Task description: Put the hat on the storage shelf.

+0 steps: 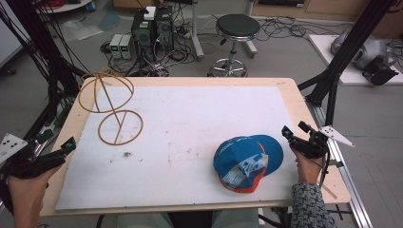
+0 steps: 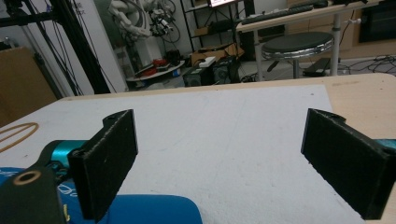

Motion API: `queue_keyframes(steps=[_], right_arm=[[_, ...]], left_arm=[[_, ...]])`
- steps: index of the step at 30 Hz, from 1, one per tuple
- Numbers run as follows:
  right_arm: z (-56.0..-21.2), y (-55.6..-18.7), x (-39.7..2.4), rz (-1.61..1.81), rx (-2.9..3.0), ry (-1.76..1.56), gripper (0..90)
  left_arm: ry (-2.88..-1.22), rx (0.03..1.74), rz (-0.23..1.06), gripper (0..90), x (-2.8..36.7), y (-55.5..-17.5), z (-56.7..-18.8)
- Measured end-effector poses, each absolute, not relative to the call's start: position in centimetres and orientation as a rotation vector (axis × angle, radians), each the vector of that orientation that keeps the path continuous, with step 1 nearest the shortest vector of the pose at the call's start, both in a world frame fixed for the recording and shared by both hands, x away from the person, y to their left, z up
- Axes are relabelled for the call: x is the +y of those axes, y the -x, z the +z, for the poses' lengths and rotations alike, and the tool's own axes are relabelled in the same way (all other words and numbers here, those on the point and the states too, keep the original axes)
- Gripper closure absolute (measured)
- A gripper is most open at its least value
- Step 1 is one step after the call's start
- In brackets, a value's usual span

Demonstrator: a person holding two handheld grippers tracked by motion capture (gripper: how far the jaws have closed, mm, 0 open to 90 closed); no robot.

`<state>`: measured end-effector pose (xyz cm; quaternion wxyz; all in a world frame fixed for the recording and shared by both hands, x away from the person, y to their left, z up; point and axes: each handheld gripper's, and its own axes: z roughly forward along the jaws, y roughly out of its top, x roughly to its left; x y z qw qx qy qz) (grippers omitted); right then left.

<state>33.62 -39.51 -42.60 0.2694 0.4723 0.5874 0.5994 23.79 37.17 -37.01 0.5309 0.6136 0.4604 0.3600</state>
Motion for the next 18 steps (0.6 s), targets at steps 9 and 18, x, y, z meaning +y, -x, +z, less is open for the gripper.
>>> queue_keyframes(steps=[9, 18], right_arm=[[-42.4, -33.4, -39.3, 1.623, 1.587, -1.242, 10.3], [-41.5, -31.8, -38.7, 1.666, 1.589, -1.164, 10.4]], left_arm=[[-1.468, 1.094, 0.86, 17.9, 37.0, -23.9, -36.9], [-1.482, 1.078, 0.843, 17.9, 36.6, -24.4, -36.8]])
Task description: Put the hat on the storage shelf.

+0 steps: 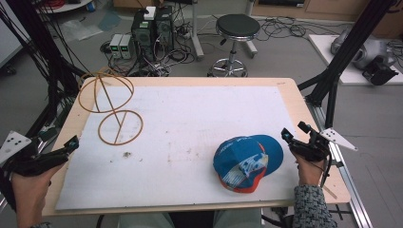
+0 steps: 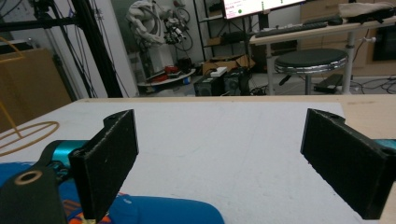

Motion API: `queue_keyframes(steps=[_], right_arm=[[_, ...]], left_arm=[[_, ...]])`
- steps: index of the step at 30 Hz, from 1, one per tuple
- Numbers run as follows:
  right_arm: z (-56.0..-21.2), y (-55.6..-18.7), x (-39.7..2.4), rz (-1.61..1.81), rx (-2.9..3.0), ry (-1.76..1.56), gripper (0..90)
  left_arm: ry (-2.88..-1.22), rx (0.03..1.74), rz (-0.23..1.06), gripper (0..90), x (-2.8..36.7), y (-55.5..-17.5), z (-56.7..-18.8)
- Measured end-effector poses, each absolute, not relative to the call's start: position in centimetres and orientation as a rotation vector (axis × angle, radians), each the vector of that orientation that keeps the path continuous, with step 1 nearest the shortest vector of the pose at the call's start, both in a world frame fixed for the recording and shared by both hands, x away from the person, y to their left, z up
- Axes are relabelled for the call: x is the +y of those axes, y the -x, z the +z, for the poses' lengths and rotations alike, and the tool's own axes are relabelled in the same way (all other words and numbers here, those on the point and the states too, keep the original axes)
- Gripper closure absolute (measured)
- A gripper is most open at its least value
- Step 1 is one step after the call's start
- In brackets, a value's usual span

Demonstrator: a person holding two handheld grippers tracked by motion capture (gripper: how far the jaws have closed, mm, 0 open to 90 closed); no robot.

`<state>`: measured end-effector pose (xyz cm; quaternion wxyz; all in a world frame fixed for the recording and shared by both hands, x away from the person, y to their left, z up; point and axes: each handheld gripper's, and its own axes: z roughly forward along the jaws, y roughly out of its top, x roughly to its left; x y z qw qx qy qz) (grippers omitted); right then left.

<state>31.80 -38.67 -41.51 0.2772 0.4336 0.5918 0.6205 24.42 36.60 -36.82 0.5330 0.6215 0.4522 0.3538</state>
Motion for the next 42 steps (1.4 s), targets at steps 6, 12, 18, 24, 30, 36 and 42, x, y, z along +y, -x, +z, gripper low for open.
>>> queue_keyframes(steps=[6, 12, 18, 24, 30, 36, 42], right_arm=[[-40.6, -30.8, -38.2, 1.74, 1.553, -1.099, 10.6], [-39.8, -29.8, -36.3, 1.757, 1.636, -0.978, 10.6], [-39.1, -28.5, -34.2, 1.771, 1.761, -0.823, 16.2], [-38.8, -28.0, -31.8, 1.785, 1.891, -0.704, 19.9], [-39.1, -27.6, -29.5, 1.71, 2.096, -0.547, 25.4], [-39.5, -27.0, -28.4, 1.664, 2.189, -0.426, 33.1], [-39.7, -27.3, -27.8, 1.609, 2.228, -0.396, 39.2]], left_arm=[[-1.49, 1.076, 0.837, 17.9, 36.6, -24.7, -36.9], [-1.483, 1.077, 0.84, 17.9, 36.6, -24.6, -36.9], [-1.478, 1.074, 0.843, 17.9, 36.6, -24.6, -36.8], [-1.479, 1.074, 0.844, 17.9, 36.7, -24.5, -36.8], [-1.472, 1.076, 0.845, 17.9, 36.8, -24.5, -36.7], [-1.467, 1.077, 0.841, 17.9, 37.0, -24.4, -36.8], [-1.465, 1.074, 0.837, 17.9, 36.9, -24.5, -36.7]])
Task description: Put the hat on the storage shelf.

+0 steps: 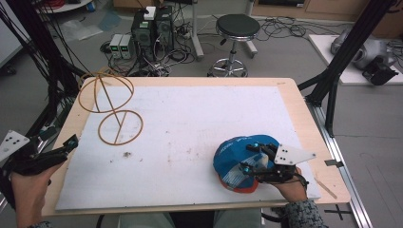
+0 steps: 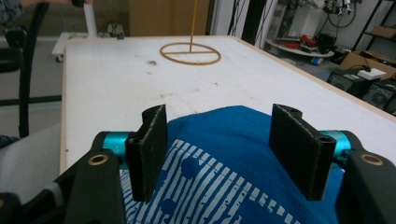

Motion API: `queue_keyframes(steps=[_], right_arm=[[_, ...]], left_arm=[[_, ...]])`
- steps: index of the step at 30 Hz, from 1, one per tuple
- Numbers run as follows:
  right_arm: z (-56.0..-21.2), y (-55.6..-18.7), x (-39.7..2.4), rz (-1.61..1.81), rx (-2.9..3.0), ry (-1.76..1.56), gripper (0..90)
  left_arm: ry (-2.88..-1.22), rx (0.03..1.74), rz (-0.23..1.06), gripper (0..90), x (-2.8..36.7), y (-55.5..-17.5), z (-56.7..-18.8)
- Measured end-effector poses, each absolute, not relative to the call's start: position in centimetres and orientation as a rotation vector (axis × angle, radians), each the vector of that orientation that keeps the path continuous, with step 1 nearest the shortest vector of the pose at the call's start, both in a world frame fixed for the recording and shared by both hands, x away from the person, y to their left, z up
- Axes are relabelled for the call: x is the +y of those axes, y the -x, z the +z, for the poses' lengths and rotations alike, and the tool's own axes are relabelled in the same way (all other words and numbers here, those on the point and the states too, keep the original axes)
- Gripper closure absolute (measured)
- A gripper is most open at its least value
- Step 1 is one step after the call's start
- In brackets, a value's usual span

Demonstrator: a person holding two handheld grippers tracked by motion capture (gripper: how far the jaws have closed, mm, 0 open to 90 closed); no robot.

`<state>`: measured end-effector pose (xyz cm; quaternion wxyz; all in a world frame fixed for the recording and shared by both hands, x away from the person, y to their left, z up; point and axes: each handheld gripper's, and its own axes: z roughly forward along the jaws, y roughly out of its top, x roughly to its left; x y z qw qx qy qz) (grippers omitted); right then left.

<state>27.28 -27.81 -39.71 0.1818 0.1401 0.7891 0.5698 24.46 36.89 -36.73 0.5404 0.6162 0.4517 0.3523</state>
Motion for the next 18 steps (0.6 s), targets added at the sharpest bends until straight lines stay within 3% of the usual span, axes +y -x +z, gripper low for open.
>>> queue_keyframes(steps=[6, 10, 15, 18], right_arm=[[-39.85, -27.41, -27.5, 1.568, 2.243, -0.375, 46.8], [-39.87, -27.28, -27.39, 1.542, 2.245, -0.372, 59.5], [-39.85, -27.3, -27.38, 1.524, 2.252, -0.411, 67.8], [-39.82, -27.38, -27.33, 1.492, 2.246, -0.449, 79.9]], left_arm=[[-1.46, 1.074, 0.839, 17.9, 37.0, -24.37, -36.67], [-1.455, 1.074, 0.841, 17.9, 37.03, -24.32, -36.63], [-1.456, 1.073, 0.842, 17.9, 37.03, -24.3, -36.6], [-1.455, 1.073, 0.842, 17.9, 37.07, -24.28, -36.57]])
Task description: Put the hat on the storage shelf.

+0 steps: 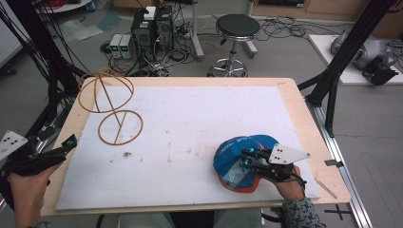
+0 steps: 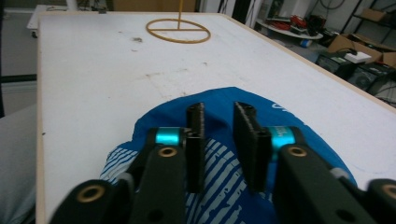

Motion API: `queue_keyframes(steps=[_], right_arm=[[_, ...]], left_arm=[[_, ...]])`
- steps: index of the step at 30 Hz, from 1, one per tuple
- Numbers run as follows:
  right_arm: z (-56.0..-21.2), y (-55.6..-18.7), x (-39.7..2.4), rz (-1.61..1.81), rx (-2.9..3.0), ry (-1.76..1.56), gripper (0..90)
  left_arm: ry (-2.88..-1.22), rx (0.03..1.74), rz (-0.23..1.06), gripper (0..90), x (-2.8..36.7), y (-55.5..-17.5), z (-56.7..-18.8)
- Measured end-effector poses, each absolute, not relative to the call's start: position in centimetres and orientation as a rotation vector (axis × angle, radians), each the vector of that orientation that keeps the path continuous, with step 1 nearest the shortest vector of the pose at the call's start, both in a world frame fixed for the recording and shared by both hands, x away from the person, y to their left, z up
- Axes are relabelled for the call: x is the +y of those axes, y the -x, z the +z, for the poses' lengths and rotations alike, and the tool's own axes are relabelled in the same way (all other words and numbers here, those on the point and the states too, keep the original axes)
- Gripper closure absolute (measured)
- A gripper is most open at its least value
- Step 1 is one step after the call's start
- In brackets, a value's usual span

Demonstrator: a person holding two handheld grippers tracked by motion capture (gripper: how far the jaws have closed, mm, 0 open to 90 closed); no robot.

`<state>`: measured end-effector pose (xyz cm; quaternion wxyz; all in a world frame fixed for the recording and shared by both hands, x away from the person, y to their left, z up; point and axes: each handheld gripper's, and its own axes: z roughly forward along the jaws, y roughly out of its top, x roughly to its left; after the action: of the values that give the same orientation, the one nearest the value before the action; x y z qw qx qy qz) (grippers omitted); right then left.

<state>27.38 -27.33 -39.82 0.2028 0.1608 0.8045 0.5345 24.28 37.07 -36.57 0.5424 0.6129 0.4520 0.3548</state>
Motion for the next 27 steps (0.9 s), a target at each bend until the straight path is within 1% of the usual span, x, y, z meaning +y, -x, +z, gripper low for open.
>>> queue_keyframes(steps=[5, 14, 27], right_arm=[[-39.7, -27.5, -27.2, 1.474, 2.237, -0.479, 87.5], [-38.1, -28.1, -26.6, 1.521, 2.149, -0.539, 88.3], [-34.5, -30.5, -24.8, 1.644, 2.018, -0.518, 88.4]], left_arm=[[-1.451, 1.075, 0.845, 17.9, 37.2, -24.2, -36.5], [-1.452, 1.07, 0.846, 17.9, 37.2, -24.1, -36.4], [-1.435, 1.071, 0.852, 17.9, 37.6, -23.9, -36.3]])
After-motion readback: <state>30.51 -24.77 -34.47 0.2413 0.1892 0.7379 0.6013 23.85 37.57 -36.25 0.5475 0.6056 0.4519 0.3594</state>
